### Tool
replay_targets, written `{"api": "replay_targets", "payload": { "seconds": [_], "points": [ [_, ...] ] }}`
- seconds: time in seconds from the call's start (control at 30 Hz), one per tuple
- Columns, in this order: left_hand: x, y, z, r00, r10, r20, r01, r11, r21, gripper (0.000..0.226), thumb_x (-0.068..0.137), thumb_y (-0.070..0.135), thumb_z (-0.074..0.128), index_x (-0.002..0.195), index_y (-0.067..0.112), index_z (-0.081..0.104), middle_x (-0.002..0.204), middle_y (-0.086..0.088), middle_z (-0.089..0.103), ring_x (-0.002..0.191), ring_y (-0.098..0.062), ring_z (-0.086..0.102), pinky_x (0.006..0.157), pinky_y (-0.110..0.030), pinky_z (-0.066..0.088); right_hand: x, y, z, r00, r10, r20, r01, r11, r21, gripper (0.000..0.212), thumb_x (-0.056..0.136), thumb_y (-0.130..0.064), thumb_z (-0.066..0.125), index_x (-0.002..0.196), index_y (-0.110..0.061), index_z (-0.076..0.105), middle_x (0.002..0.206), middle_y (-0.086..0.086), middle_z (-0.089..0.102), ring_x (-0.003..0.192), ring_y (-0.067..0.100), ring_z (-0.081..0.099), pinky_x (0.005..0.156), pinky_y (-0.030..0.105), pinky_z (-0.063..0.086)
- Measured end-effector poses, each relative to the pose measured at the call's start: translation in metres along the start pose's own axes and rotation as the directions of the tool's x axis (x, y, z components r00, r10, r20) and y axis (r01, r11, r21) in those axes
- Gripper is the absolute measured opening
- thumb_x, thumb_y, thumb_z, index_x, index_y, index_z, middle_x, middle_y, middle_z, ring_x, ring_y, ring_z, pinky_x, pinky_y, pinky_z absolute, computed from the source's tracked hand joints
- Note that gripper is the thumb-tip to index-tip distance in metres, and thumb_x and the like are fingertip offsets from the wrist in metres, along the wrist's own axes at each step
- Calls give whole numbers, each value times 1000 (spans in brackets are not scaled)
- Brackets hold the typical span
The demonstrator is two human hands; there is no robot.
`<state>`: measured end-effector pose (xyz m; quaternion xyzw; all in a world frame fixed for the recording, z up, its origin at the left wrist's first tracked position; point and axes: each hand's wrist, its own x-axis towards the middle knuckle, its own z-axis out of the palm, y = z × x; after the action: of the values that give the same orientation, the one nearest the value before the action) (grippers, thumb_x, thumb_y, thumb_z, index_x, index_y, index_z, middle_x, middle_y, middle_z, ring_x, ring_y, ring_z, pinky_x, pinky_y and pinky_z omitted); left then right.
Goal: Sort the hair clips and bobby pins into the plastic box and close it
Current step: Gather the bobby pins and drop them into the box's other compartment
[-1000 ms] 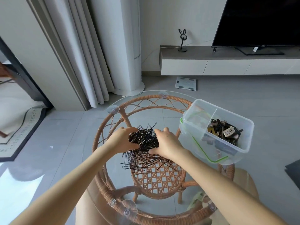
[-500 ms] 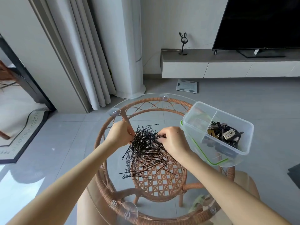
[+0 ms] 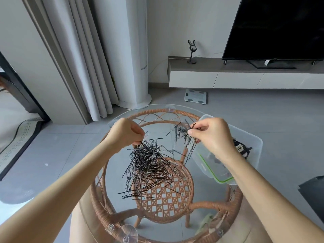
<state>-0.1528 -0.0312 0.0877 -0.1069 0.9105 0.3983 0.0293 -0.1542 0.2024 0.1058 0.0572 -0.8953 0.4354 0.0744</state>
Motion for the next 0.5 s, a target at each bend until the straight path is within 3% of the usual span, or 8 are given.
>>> {"api": "replay_targets", "payload": {
  "seconds": [0.1, 0.23, 0.37, 0.5],
  "points": [
    [2, 13, -1, 1000, 7, 8, -7, 999, -45, 14, 70, 1, 65, 71, 13, 72, 58, -8, 72, 67, -30, 73, 74, -44, 59, 14, 9, -18, 994, 93, -53, -88, 992, 93, 9, 69, -7, 78, 70, -13, 71, 65, -11, 61, 61, 7, 59, 60, 14, 46],
    [8, 25, 1, 999, 16, 31, -15, 999, -33, 19, 67, 2, 62, 65, 18, 71, 42, 3, 65, 55, -24, 71, 73, -49, 58, 35, 30, -33, 948, 298, -110, -271, 940, 210, 27, 65, 0, 79, 54, -18, 62, 65, 3, 64, 58, 23, 61, 65, 34, 55],
    [11, 31, 7, 999, 29, 43, -27, 998, -49, 22, 69, -2, 62, 63, 18, 69, 53, -1, 67, 38, -6, 62, 62, -49, 59, 51, 52, -30, 887, 441, -139, -419, 894, 161, 19, 64, 3, 78, 61, -6, 62, 66, 11, 64, 50, 23, 61, 67, 41, 57],
    [14, 31, 14, 998, 35, 52, -35, 999, -10, 16, 70, 0, 61, 72, 11, 72, 60, -4, 70, 43, -5, 64, 58, -48, 59, 61, 64, -13, 843, 521, -133, -525, 851, 7, 16, 68, 2, 74, 81, 3, 65, 71, 14, 68, 48, 22, 65, 61, 35, 59]
  ]
}}
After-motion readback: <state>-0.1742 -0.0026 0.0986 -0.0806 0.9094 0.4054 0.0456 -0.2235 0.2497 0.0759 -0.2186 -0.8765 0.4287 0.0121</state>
